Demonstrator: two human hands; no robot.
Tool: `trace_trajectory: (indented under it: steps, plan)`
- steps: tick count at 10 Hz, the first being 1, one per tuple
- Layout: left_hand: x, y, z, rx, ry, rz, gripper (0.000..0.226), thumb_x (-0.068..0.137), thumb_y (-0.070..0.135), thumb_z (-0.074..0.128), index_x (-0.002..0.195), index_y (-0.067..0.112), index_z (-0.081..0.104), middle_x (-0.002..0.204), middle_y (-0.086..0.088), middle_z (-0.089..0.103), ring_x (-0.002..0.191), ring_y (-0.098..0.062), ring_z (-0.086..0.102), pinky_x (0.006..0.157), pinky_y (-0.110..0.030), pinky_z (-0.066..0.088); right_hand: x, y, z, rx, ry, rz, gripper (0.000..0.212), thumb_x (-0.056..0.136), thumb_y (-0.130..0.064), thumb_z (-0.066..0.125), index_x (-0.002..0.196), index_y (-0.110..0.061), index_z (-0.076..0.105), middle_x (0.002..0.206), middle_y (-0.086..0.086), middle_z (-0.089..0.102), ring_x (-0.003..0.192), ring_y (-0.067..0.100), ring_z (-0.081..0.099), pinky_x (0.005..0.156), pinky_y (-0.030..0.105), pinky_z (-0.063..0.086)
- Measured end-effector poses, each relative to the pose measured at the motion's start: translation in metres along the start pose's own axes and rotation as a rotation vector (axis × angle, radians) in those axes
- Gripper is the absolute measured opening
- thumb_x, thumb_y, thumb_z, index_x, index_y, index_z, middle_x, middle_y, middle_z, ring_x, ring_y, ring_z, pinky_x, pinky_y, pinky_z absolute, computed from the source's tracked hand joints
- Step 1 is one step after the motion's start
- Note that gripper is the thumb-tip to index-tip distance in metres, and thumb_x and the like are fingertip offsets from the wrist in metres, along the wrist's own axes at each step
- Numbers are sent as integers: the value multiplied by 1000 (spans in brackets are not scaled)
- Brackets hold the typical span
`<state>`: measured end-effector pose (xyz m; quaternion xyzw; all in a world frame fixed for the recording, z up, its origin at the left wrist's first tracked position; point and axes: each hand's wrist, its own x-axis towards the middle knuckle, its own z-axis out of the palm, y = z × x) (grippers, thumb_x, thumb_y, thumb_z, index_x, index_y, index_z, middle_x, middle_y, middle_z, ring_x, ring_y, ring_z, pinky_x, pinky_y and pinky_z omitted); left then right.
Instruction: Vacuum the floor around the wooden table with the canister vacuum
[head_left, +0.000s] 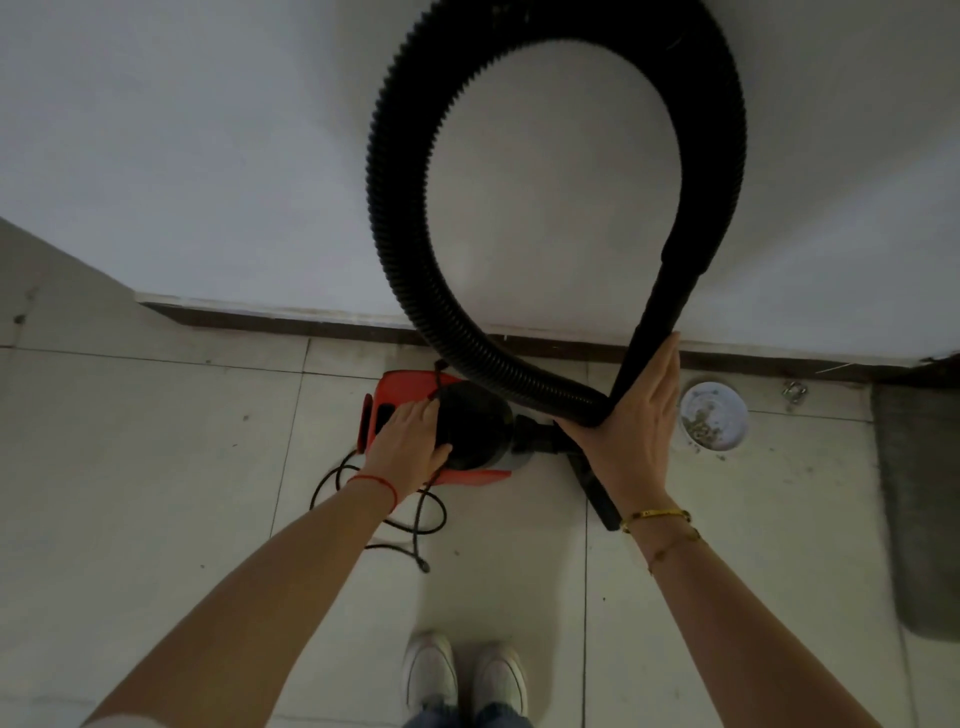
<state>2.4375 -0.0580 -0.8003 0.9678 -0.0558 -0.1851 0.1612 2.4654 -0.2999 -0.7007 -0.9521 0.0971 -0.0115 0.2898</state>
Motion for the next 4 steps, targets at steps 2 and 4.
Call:
trace_trajectory:
  steps: [2,4]
  plan:
    - [-31,8,-14,34,31,-33,63,94,32,51,146,4,28,149,-15,33,139,-28,30,114,-39,30,-12,-8,-13,-78,-62,-26,138,60,-48,85,152,-10,-11,161,10,-3,149,25,-1,122,42,7]
    - [-65,24,-56,6,88,-23,61,97,30,48,147,5,26,152,-13,29,141,-27,25,116,-38,26,-38,-32,-36,-93,-49,-100,123,71,-45,80,153,-9,-5,162,8,-1,149,23,-1,122,43,10]
